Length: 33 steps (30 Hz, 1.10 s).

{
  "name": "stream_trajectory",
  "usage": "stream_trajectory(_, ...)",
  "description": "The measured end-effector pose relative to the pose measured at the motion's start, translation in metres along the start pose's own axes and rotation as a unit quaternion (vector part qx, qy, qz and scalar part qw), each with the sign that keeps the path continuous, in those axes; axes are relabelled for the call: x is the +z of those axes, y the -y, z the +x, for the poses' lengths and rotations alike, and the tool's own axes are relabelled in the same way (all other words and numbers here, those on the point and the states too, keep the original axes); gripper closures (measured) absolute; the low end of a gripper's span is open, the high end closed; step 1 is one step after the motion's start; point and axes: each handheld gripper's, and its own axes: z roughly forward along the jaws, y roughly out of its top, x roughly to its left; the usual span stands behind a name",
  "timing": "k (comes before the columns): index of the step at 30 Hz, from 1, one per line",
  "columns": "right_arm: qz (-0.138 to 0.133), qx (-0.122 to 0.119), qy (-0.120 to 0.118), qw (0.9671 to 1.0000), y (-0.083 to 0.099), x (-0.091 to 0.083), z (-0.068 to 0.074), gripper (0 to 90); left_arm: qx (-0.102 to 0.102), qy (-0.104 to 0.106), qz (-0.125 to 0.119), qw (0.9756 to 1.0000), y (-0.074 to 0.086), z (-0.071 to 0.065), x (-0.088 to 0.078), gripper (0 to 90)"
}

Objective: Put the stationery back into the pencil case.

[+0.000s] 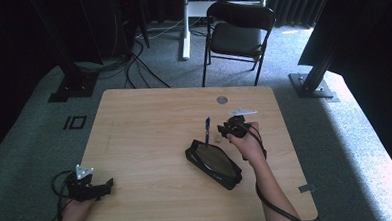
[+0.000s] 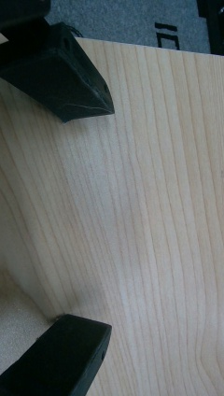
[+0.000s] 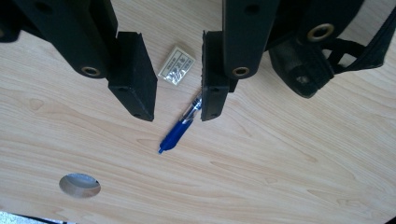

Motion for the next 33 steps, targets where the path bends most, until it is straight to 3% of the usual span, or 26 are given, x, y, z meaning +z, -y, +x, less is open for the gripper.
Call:
stream_trajectory(7, 0.01, 0.008, 0.018, 0.9998, 0.001, 0.011, -0.007, 62.3, 0.0, 0.0, 0.0, 1.0, 0.0, 0.0, 0.0, 0.4)
stream_trajectory(16, 0.03, 0.029, 0.025, 0.9988, 0.003, 0.029, -0.015, 45.7, 0.0, 0.0, 0.0, 1.0, 0.0, 0.0, 0.0, 0.4)
stream_trajectory(20, 0.04, 0.034, 0.024, 0.9984, 0.005, 0.036, -0.017, 45.1, 0.0, 0.0, 0.0, 1.0, 0.0, 0.0, 0.0, 0.4)
stream_trajectory(29, 0.09, 0.043, 0.01, 0.995, 0.01, 0.055, -0.014, 47.0, 0.0, 0.0, 0.0, 1.0, 0.0, 0.0, 0.0, 0.4)
stream_trajectory(33, 0.093, 0.05, 0.017, 0.9943, 0.01, 0.061, -0.014, 47.6, 0.0, 0.0, 0.0, 1.0, 0.0, 0.0, 0.0, 0.4)
